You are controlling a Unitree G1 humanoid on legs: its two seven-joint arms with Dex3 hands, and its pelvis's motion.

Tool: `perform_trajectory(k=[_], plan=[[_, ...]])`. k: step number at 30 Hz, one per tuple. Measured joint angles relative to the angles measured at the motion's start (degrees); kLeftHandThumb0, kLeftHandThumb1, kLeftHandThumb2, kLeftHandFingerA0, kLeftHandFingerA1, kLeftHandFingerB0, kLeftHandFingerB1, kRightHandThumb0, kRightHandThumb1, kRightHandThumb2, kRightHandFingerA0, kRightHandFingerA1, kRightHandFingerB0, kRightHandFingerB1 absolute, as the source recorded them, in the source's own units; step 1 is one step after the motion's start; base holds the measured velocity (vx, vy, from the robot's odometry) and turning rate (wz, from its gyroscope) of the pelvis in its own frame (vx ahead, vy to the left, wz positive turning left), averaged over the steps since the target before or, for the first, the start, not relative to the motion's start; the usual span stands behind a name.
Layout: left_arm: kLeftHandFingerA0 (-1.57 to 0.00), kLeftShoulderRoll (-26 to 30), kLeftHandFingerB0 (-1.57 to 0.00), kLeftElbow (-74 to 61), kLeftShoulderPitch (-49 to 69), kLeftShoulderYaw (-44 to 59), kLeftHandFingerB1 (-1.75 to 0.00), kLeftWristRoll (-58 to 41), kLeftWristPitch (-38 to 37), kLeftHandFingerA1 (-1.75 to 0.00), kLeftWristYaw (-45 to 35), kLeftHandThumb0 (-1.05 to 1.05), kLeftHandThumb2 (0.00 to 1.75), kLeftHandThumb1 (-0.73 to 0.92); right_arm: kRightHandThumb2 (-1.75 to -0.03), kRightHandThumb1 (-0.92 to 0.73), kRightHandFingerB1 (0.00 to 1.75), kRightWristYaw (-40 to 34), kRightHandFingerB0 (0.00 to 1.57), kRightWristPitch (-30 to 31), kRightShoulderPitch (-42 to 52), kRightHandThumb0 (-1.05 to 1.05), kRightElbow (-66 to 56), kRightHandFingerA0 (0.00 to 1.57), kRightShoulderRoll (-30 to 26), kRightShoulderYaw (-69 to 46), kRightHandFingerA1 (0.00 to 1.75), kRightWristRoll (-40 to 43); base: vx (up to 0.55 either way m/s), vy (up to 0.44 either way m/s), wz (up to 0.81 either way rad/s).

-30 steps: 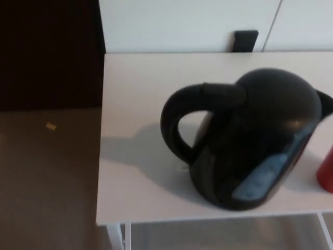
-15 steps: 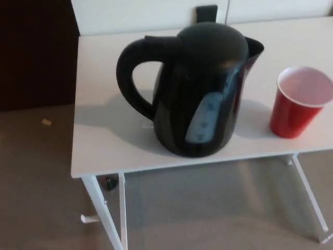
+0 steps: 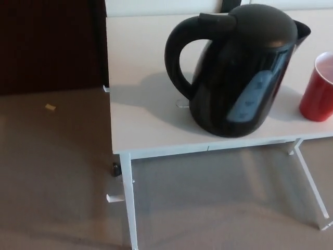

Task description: The robot walk towards a table in front and uses its left hand to pick up the pot from the base and pour water to the cup on the right hand side

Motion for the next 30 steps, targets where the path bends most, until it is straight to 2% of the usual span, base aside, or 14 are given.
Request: perform_trajectory(k=[3,4,9,10,11,13,16,17,18,22,23,30], plan=[[-0.30,0.0,-0.24,0.1,-0.6,-0.1,-0.50,0.0,0.0,-0.54,0.2,0.07,0.84,0.41,-0.53,-0.46,0.38,-0.2,0.44,0.1,-0.5,-0.17,0.0,0.69,0.0,0.1,0.50,0.0,0.00,-0.104,0.03],[-0.28,0.0,-0.23,0.2,-0.9,-0.1,-0.50,0.0,0.0,-0.54,0.4,0.07,0.83,0.39,-0.57,-0.39,0.42,-0.3,0.37,0.1,-0.8,-0.25,0.0,0.58,0.0,0.1,0.51,0.0,0.04,-0.157,0.05],[-0.33,-0.2,-0.25,0.7,-1.5,-0.1,-0.51,0.0,0.0,-0.56,0.7,0.07,0.83,0.38,-0.56,-0.40,0.40,0.6,0.37,0.8,-2.0,-0.22,0.3,0.56,-0.3,-0.2,0.49,0.2,0.01,-0.178,0.00],[-0.42,-0.2,-0.36,0.7,-1.6,-0.1,-0.38,0.0,0.0,-0.42,0.7,0.13,0.57,0.55,-0.57,-0.43,0.40,0.8,0.35,0.9,-2.1,-0.23,0.3,0.53,-0.4,-0.3,0.48,0.3,0.01,-0.151,0.00],[-0.30,-0.3,-0.25,0.7,-1.6,-0.1,-0.51,0.0,0.0,-0.54,0.7,0.08,0.82,0.37,-0.57,-0.43,0.39,0.9,0.35,1.0,-2.1,-0.22,0.3,0.52,-0.6,-0.3,0.47,0.3,0.00,-0.130,0.01],[-0.29,-0.3,-0.24,0.5,-1.6,-0.1,-0.51,0.0,0.1,-0.54,0.9,0.08,0.83,0.39,-0.56,-0.43,0.40,1.2,0.37,1.4,-2.0,-0.22,0.3,0.54,-0.7,-0.7,0.48,0.5,0.00,0.000,0.00],[-0.29,-0.3,-0.24,0.6,-1.4,-0.1,-0.51,0.0,0.1,-0.54,1.0,0.08,0.83,0.39,-0.56,-0.43,0.40,1.5,0.37,2.0,-1.7,-0.22,0.3,0.54,-0.6,-1.1,0.48,0.8,-0.04,0.084,-0.06],[-0.29,-0.3,-0.26,0.6,-1.3,-0.1,-0.51,0.0,0.1,-0.54,1.0,0.08,0.82,0.38,-0.57,-0.41,0.41,1.6,0.38,2.1,-1.6,-0.24,0.3,0.60,-0.6,-1.1,0.51,0.8,-0.06,0.176,-0.08],[-0.41,-0.3,-0.37,0.6,-1.3,-0.1,-0.38,0.0,0.1,-0.41,1.0,0.12,0.57,0.57,-0.57,-0.41,0.41,1.7,0.38,2.3,-1.6,-0.24,0.3,0.58,-0.6,-1.2,0.50,0.9,-0.03,0.230,-0.07],[-0.42,-0.1,-0.39,1.2,-3.5,-0.2,-0.38,0.0,0.3,-0.41,1.4,0.11,0.57,0.56,-0.57,-0.42,0.41,1.9,0.38,2.9,-3.7,-0.24,0.1,0.56,-0.4,-1.1,0.49,1.1,-0.04,0.288,-0.05],[-0.42,0.3,-0.38,1.1,-3.8,-0.2,-0.38,0.0,0.3,-0.41,1.6,0.10,0.57,0.57,-0.54,-0.45,0.38,1.9,0.39,3.0,-3.9,-0.15,0.1,0.54,-0.3,-1.0,0.46,1.1,-0.06,0.204,0.10],[-0.42,0.7,-0.40,1.1,-3.5,-0.3,-0.39,0.1,0.3,-0.42,1.9,0.12,0.57,0.56,-0.56,-0.43,0.39,1.5,0.39,4.1,-3.8,-0.19,-0.8,0.55,0.2,-1.0,0.47,1.2,0.02,0.048,0.05]])
